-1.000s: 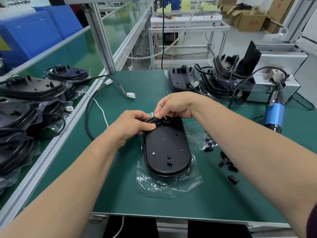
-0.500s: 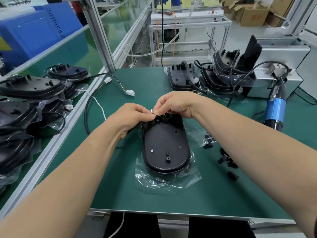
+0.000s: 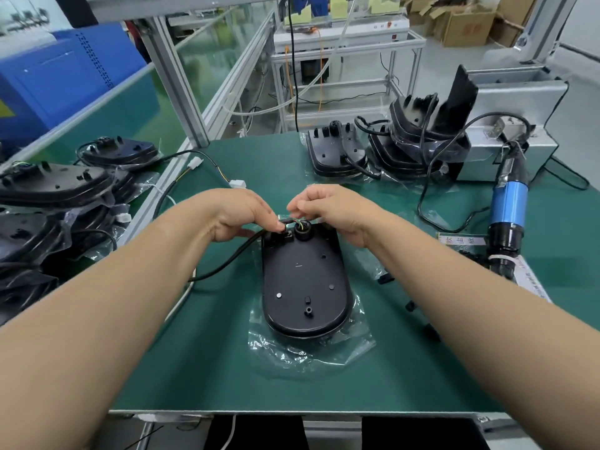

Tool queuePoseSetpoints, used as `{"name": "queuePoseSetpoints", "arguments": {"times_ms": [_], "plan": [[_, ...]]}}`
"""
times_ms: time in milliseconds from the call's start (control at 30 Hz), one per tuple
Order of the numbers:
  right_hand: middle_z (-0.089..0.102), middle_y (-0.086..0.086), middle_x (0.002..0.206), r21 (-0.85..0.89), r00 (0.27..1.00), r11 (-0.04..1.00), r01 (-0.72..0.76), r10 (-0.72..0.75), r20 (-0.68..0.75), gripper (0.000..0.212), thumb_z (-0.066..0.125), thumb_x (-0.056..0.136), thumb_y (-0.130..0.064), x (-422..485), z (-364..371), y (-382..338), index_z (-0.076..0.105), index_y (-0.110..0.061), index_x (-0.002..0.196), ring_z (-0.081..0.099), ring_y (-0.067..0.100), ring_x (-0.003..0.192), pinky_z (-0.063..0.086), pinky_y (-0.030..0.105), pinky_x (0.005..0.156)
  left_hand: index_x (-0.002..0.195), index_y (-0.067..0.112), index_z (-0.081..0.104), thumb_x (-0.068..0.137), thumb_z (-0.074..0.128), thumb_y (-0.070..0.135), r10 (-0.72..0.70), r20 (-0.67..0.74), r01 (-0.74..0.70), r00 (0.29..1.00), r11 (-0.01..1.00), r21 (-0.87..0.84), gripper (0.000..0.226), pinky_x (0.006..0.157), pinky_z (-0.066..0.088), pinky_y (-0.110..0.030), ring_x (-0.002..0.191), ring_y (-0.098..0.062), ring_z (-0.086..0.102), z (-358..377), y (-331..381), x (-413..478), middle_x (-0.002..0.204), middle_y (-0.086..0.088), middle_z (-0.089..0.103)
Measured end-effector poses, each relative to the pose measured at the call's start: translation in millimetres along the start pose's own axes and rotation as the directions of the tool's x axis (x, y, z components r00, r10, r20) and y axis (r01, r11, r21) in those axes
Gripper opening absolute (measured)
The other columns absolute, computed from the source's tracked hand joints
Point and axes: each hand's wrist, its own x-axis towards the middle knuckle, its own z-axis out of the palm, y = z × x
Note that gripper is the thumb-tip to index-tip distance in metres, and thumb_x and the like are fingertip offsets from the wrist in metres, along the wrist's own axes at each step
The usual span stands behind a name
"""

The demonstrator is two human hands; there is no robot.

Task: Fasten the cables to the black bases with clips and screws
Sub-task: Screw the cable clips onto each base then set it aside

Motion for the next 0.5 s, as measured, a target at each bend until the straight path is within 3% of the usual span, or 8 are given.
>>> {"name": "queuePoseSetpoints", "arguments": {"times_ms": [100,200,333,500], "plan": [[0.066,0.004,0.105,-0.035,0.998,0.999,-0.013,0.015,0.065,0.027,0.068,0.085,0.002,-14.2,-5.5,9.6,0.062,-0.015,0.105,0.059,0.013,0.095,0.046,0.029,0.089,0.088,0.011,0.068,0.086,0.061,0.002,-0.007,0.073,0.006,0.997,1.000,0.011,0.012,0.087,0.032,-0.031,0.098,-0.010,0.050,-2.8,-0.1,3.5,0.086,0.008,0.066],[0.066,-0.002,0.102,-0.144,0.997,0.989,-0.027,0.038,0.072,0.034,0.075,0.080,0.002,-22.6,-2.2,16.3,0.064,-0.014,0.108,0.057,0.010,0.087,0.045,0.025,0.077,0.087,0.010,0.066,0.087,0.056,-0.001,-0.014,0.156,0.016,0.988,1.000,-0.014,0.015,0.090,0.031,-0.031,0.095,-0.011,0.051,-6.7,0.1,7.4,0.086,0.006,0.066],[0.069,-0.005,0.103,-0.101,0.999,0.995,-0.027,0.031,0.043,0.031,0.077,0.080,0.000,-24.6,-5.4,17.4,0.067,-0.011,0.106,0.059,0.009,0.091,0.046,0.027,0.089,0.076,0.008,0.062,0.085,0.056,-0.001,-0.084,0.165,0.087,0.983,0.996,-0.012,0.014,0.078,0.038,-0.027,0.084,-0.014,0.050,-7.6,5.4,12.3,0.078,-0.001,0.061],[0.068,0.002,0.105,-0.176,0.998,0.984,-0.006,0.017,0.061,0.028,0.077,0.079,-0.001,-23.0,-5.5,11.7,0.067,-0.010,0.104,0.058,0.013,0.095,0.046,0.030,0.091,0.071,0.010,0.061,0.087,0.060,0.004,-0.111,0.107,0.103,0.988,0.992,0.079,0.017,0.065,0.039,-0.028,0.077,-0.014,0.052,-5.2,12.8,16.3,0.074,-0.001,0.061]]}}
